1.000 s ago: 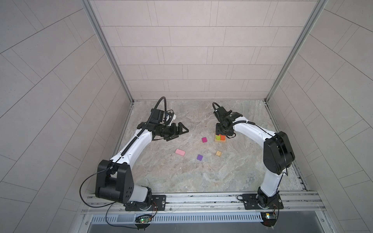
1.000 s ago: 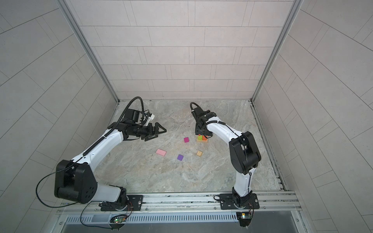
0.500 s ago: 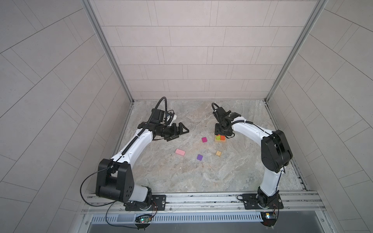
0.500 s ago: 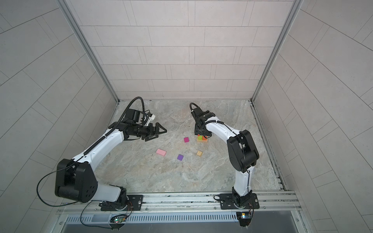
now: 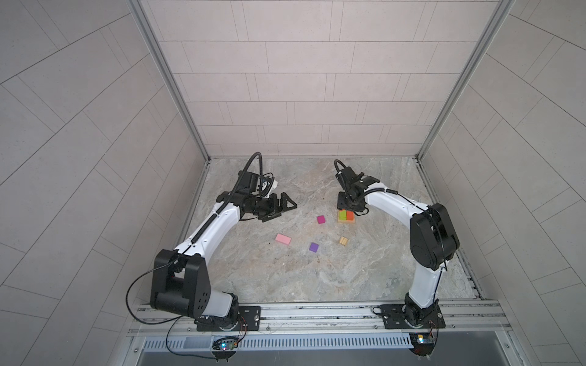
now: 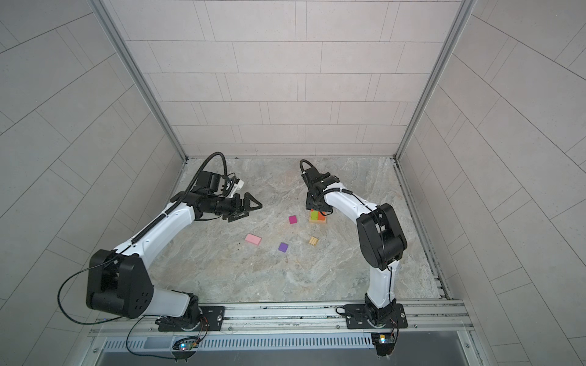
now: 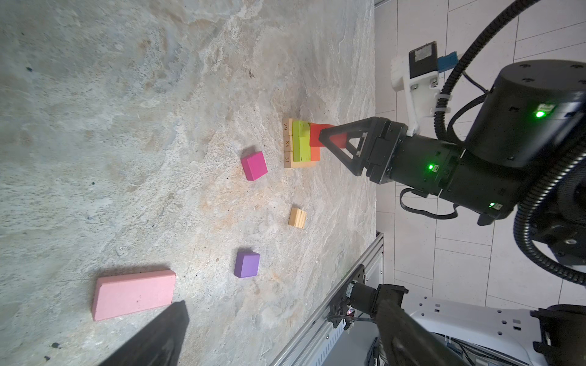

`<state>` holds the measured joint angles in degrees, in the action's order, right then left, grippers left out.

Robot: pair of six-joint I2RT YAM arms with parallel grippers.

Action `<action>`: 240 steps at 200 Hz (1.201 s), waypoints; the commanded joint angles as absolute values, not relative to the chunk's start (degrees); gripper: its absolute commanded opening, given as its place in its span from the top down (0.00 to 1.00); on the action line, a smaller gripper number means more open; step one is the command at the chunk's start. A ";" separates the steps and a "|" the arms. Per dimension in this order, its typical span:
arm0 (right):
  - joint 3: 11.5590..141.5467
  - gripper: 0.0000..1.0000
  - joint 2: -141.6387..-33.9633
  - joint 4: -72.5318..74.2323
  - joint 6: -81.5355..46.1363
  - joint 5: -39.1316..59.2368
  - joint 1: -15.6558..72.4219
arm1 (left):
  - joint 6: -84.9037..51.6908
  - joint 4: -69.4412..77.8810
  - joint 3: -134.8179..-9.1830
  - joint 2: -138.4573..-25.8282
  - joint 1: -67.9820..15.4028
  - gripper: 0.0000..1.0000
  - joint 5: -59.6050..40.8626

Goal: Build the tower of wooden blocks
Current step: 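Lower the red arch block onto the lime-green and orange-red blocks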

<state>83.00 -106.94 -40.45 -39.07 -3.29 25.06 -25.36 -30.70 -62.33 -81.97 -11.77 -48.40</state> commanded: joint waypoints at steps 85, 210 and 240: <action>80.29 0.51 -107.95 -39.16 -38.75 -2.65 24.17 | -23.99 -31.64 -63.61 -82.31 -12.18 0.00 -48.87; 80.16 0.51 -108.72 -37.79 -37.66 -1.66 23.92 | -23.91 -31.88 -63.63 -82.44 -12.22 0.00 -48.80; 79.89 0.51 -108.51 -37.78 -37.66 -1.49 23.77 | -23.91 -31.82 -63.69 -82.46 -12.31 0.00 -48.87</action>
<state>80.16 -107.94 -37.43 -37.91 -1.13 24.18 -24.97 -30.74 -62.33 -81.97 -11.84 -48.40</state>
